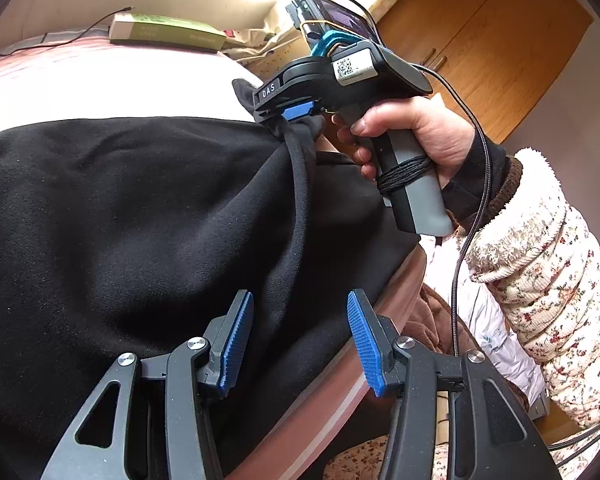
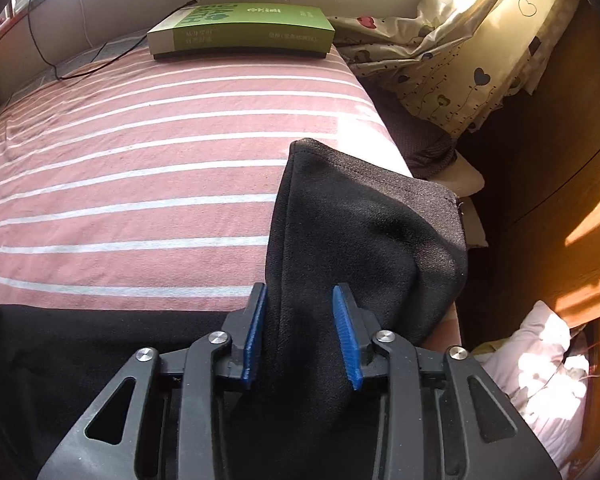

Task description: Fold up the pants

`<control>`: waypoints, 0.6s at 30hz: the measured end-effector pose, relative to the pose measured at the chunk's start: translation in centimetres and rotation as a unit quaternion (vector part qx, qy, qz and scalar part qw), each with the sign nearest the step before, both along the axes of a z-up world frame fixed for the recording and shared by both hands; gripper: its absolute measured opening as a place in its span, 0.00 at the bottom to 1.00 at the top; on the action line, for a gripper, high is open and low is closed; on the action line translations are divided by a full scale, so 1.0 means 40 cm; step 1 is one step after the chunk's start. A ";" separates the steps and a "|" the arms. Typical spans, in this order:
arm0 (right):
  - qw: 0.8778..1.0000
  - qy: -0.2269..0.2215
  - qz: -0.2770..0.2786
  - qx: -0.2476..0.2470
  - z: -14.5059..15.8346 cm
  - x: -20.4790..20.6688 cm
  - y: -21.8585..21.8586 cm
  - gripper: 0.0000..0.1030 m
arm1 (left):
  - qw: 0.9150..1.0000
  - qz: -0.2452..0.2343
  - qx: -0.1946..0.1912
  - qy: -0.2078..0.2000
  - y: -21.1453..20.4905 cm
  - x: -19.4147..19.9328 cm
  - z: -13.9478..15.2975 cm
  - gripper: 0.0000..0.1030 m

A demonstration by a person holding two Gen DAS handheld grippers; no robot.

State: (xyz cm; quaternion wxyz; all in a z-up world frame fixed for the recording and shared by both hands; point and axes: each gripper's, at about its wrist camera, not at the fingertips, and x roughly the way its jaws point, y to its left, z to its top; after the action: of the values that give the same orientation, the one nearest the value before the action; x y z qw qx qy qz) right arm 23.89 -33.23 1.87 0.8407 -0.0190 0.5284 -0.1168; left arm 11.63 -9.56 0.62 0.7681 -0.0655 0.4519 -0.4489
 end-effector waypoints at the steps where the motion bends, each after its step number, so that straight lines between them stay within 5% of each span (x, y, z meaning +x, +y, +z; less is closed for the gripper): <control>1: 1.000 0.001 0.002 0.001 -0.001 0.001 -0.002 0.21 | 1.000 0.001 0.001 0.001 -0.001 0.000 0.001 0.61; 4: 1.000 -0.011 0.004 0.017 0.006 -0.004 -0.011 0.06 | 1.000 0.006 0.006 0.001 -0.004 0.001 0.003 0.61; 18: 0.981 -0.143 -0.056 0.116 0.107 -0.227 -0.164 0.05 | 0.998 0.032 0.048 -0.033 -0.044 -0.022 0.011 0.61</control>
State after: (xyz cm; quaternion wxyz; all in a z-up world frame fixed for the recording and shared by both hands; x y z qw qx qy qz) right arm 14.82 -39.80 6.16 0.8963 0.1249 0.4128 -0.1031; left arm 10.76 -11.32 1.07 0.7992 -0.0284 0.4444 -0.4037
